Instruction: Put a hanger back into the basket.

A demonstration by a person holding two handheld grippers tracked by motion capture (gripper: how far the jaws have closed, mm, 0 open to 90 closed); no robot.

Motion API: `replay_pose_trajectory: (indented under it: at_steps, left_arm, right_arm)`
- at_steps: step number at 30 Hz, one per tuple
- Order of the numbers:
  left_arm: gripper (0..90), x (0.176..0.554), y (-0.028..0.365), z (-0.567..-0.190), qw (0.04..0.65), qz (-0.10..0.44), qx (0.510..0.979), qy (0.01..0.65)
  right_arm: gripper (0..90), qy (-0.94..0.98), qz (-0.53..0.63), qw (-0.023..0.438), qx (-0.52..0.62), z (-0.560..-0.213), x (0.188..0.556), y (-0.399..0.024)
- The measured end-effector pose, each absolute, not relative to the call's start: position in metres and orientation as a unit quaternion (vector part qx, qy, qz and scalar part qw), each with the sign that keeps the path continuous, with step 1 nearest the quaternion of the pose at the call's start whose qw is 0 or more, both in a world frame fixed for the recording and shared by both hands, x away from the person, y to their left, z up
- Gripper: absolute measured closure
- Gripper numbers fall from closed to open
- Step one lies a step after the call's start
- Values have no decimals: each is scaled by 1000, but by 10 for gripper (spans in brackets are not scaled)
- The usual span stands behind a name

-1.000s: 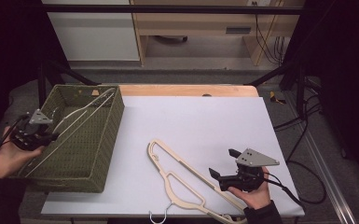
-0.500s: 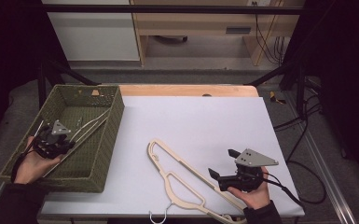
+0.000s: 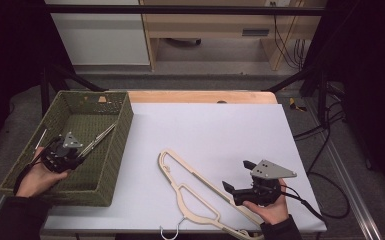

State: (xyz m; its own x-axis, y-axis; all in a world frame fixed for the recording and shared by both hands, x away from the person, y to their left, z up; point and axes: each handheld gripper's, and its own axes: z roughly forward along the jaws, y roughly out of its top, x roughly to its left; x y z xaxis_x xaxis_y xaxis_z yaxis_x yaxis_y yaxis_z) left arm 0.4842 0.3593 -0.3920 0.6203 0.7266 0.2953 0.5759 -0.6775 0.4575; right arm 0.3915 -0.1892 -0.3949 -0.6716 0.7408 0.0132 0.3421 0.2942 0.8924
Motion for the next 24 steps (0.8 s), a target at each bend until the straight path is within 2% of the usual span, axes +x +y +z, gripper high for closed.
replay_pose_trajectory:
  at_steps: [4, 8, 16, 19, 24]
  left_arm:
    - [683, 483, 358, -392, 159, 229, 888, 364]
    - [540, 482, 358, -390, 164, 234, 886, 364]
    - [369, 475, 359, -374, 217, 243, 868, 374]
    - [338, 470, 360, -365, 242, 254, 856, 380]
    - [238, 455, 357, -350, 304, 271, 824, 395]
  right_arm:
    - [81, 777, 482, 205, 348, -395, 392, -188]
    - [81, 777, 483, 204, 347, -395, 391, -188]
    - [81, 776, 486, 205, 345, -394, 390, -188]
    - [81, 775, 489, 203, 344, -394, 390, -188]
    - [81, 775, 491, 204, 341, -392, 388, -187]
